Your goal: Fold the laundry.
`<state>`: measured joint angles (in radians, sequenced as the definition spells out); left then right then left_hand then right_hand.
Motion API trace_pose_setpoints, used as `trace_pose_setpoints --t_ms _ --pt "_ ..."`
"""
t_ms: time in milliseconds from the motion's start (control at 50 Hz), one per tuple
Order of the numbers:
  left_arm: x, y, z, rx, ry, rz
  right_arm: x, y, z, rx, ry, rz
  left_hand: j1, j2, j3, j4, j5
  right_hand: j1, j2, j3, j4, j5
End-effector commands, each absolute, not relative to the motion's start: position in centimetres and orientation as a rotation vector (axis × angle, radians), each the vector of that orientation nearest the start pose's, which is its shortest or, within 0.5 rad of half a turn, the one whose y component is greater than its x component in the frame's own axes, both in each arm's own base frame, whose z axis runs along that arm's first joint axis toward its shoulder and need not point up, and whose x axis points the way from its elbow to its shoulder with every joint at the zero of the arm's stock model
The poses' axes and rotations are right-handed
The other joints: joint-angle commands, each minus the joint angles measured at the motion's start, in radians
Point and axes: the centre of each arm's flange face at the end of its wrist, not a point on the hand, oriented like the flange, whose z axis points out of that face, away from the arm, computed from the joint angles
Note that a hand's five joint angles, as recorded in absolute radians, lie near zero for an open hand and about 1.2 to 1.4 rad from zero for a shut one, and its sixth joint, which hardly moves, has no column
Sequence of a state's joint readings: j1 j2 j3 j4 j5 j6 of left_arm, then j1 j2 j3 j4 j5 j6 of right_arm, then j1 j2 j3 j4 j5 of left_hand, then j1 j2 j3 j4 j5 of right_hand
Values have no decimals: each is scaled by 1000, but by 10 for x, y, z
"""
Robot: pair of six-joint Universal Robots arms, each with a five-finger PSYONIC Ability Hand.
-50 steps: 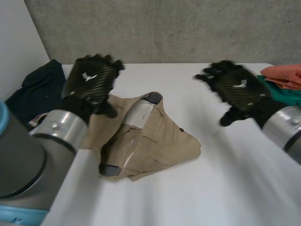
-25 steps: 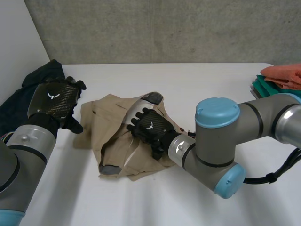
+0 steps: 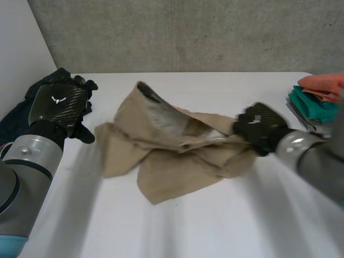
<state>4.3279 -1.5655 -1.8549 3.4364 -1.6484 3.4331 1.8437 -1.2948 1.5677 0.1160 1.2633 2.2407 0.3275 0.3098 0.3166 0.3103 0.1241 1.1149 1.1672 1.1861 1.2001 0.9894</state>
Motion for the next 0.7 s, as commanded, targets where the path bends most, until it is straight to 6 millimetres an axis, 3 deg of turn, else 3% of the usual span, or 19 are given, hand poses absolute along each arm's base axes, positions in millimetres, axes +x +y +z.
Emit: trace_pose_setpoints --t_ms 20,160,240,300,320,420,440,520,580,700 --pt "-227 -230 249 659 2126 -2233 167 -285 213 -1927 2324 -1683 -35 -17 -24 -18 -6 281 229 210 196 232" --pt "-231 -235 240 679 2157 -2200 134 -298 212 -1970 2439 -1634 -38 -20 -27 -20 -9 281 229 210 196 232" --pt "-234 -240 231 697 2185 -2171 129 -305 217 -1905 2459 -1690 -38 -20 -27 -20 -9 -940 -993 -1012 -1026 -989" --pt "-240 -243 221 725 2212 -2142 131 -314 227 -1746 2470 -1818 -38 -20 -27 -20 -9 -940 -993 -1012 -1026 -989" --pt "-243 -245 219 735 2218 -2138 142 -311 235 -1670 2420 -1880 -35 -17 -24 -18 -6 -940 -993 -1012 -1026 -989" --pt "-258 -251 212 786 2230 -2136 182 -287 268 -1445 2245 -2001 -32 -14 -21 -15 -3 -940 -993 -1012 -1026 -989" --pt "-260 -252 211 790 2231 -2137 189 -279 280 -1323 2222 -2028 -32 -14 -21 -15 -3 -940 -993 -1012 -1026 -989" --pt "-263 -255 211 791 2229 -2140 199 -262 297 -1082 2163 -2024 -32 -14 -21 -15 -3 -940 -993 -1012 -1026 -989" --pt "-263 -255 212 789 2225 -2146 212 -250 297 -952 2139 -1944 -32 -14 -21 -15 -3 -940 -993 -1012 -1026 -989" --pt "-263 -255 216 785 2215 -2162 258 -209 271 -819 2133 -1687 -32 -14 -21 -15 -3 -775 -827 -846 -860 -824"
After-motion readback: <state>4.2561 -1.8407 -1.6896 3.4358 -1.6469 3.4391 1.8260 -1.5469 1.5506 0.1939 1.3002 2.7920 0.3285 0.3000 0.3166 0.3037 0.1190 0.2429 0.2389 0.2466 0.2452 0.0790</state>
